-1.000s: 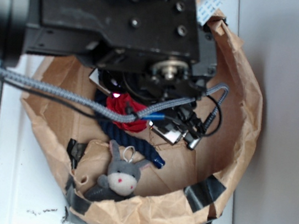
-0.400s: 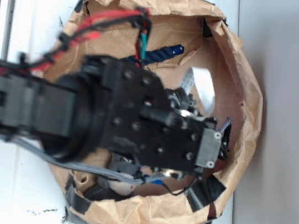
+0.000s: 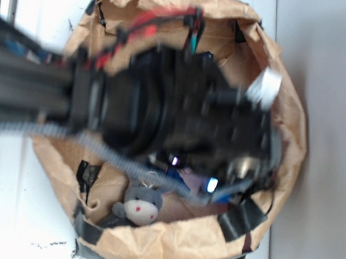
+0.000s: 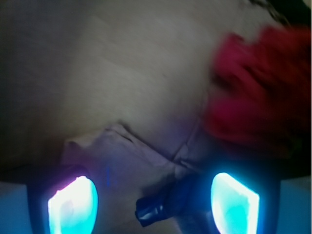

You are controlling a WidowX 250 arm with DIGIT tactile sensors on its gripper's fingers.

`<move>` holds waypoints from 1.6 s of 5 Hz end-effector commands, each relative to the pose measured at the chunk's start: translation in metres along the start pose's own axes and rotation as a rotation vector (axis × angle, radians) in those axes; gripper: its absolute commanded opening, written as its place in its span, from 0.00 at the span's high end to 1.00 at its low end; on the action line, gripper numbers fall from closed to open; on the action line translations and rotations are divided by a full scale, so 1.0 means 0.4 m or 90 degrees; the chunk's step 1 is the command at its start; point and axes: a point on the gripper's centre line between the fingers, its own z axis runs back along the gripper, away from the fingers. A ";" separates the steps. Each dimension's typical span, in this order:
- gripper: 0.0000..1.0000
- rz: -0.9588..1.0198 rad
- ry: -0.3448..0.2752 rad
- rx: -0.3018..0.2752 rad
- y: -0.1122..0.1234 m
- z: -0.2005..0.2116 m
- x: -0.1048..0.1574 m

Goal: Grab the gray animal.

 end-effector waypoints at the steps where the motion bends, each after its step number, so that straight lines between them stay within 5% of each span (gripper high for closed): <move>1: 0.00 -0.030 0.039 -0.041 0.037 0.081 0.014; 4: 0.00 -0.030 0.039 -0.041 0.037 0.081 0.014; 5: 0.00 -0.013 -0.038 -0.010 0.105 0.057 -0.079; 8: 0.00 -0.044 -0.042 -0.029 0.081 0.005 -0.143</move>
